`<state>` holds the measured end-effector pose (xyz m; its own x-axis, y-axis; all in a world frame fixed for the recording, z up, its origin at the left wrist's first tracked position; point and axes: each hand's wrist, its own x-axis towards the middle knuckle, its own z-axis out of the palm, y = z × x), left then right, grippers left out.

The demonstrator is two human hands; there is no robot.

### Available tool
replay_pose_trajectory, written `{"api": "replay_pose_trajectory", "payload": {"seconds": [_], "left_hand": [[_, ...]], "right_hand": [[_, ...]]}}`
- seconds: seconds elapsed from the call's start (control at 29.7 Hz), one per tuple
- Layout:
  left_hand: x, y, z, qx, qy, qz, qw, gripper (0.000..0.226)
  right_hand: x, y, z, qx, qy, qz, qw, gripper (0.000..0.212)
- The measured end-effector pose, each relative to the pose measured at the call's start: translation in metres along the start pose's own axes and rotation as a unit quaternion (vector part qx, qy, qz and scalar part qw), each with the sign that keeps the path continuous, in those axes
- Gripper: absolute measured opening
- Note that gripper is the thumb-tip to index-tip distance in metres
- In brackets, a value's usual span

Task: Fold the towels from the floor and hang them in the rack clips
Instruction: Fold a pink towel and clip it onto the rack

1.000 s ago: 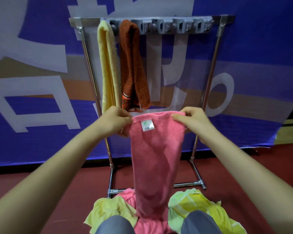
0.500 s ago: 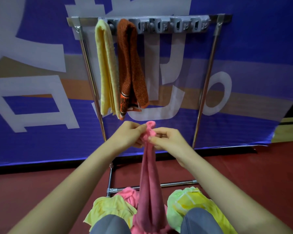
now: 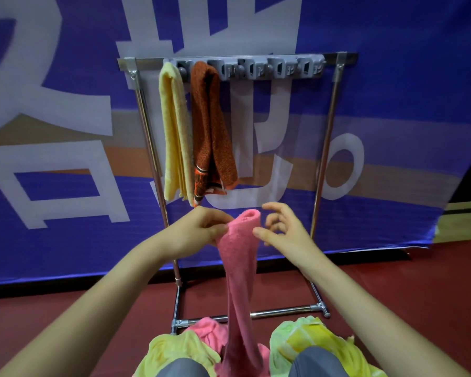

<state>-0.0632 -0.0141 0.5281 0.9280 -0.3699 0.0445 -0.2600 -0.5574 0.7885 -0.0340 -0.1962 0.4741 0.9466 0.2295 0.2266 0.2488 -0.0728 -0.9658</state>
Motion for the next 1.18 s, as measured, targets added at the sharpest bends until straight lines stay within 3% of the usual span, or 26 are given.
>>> {"api": "replay_pose_trajectory", "payload": {"seconds": [0.07, 0.2, 0.34, 0.51, 0.67, 0.84, 1.01, 1.18], "left_hand": [[-0.005, 0.003, -0.003, 0.0, 0.002, 0.018, 1.0, 0.024], [-0.011, 0.0, -0.007, -0.009, 0.008, 0.005, 1.0, 0.023], [-0.013, -0.001, -0.009, -0.03, 0.026, -0.051, 0.998, 0.017], [-0.004, 0.007, -0.006, 0.08, 0.042, -0.084, 0.992, 0.044], [-0.002, 0.014, -0.007, 0.071, 0.031, -0.058, 0.995, 0.031], [0.0, 0.021, -0.005, 0.099, 0.053, -0.007, 0.994, 0.019], [0.003, 0.026, -0.012, 0.137, 0.106, 0.03, 0.984, 0.021], [0.006, 0.043, -0.031, 0.133, 0.167, 0.064, 0.975, 0.021]], "right_hand": [[0.002, 0.005, -0.004, -0.029, -0.018, 0.021, 0.999, 0.038], [0.0, 0.004, 0.001, -0.035, -0.079, 0.034, 0.996, 0.009], [-0.002, -0.002, 0.012, -0.006, -0.064, 0.003, 0.998, 0.012], [-0.006, -0.009, 0.024, 0.015, -0.085, -0.028, 0.996, 0.01], [-0.008, -0.014, 0.021, 0.023, -0.091, -0.036, 0.995, 0.005], [-0.009, -0.011, 0.019, 0.06, -0.081, -0.03, 0.994, 0.012], [-0.014, 0.019, 0.023, 0.11, -0.107, 0.034, 0.988, 0.015], [-0.022, 0.066, 0.028, 0.086, -0.167, 0.113, 0.976, 0.016]]}}
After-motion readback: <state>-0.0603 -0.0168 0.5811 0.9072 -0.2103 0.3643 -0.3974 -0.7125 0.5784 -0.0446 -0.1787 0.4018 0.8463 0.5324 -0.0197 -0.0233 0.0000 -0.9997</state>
